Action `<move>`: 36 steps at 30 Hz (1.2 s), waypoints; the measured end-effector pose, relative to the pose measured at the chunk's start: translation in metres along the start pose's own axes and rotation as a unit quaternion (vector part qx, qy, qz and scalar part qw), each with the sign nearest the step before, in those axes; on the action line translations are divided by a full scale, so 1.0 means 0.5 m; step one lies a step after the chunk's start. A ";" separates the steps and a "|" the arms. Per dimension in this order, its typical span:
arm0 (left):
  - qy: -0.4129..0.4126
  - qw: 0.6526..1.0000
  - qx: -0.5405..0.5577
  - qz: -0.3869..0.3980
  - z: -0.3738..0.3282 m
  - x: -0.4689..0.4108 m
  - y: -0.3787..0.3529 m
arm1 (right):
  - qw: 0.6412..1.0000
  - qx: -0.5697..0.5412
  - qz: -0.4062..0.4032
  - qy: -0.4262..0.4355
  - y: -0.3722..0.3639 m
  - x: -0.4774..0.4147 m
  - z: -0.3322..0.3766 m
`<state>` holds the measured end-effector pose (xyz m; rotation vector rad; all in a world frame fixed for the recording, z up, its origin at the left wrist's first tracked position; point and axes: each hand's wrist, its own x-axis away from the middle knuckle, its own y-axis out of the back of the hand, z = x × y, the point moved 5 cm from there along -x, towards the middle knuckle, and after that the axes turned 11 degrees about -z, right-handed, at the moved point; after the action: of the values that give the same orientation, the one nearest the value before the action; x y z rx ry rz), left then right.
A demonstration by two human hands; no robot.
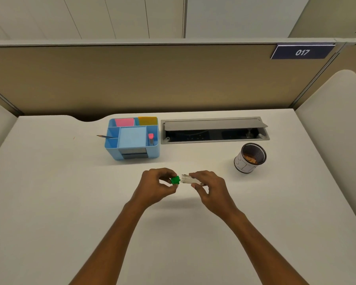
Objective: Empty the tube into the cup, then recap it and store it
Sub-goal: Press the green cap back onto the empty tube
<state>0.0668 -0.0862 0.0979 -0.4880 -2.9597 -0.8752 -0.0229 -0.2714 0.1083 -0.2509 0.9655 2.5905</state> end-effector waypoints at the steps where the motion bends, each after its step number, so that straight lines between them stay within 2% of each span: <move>1: -0.004 1.000 -0.004 0.011 -0.002 0.003 0.000 | 1.000 0.008 0.007 0.004 -0.001 0.003 0.005; 7: 0.001 0.999 0.037 0.031 -0.010 0.023 0.021 | 0.999 0.021 0.024 0.015 -0.008 0.018 0.044; 12: 0.048 0.992 0.113 0.018 0.006 0.042 0.046 | 0.999 0.026 0.027 0.034 -0.009 0.025 0.075; 20: 0.129 0.950 0.282 0.037 0.018 0.078 0.070 | 0.997 0.025 0.031 0.063 -0.026 0.030 0.122; 26: 0.172 0.938 0.298 0.040 0.022 0.088 0.080 | 0.996 0.036 0.030 0.077 -0.032 0.036 0.146; 32: 0.223 0.934 0.277 0.031 0.029 0.091 0.085 | 0.989 0.059 0.035 0.132 -0.031 0.035 0.171; 36: 0.240 0.931 0.274 0.026 0.032 0.095 0.083 | 0.991 0.040 0.049 0.119 -0.035 0.032 0.176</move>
<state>0.0353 -0.0307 0.1111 -0.2691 -2.5473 -0.1017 -0.0340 -0.1970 0.1593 -0.5130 1.1872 2.6456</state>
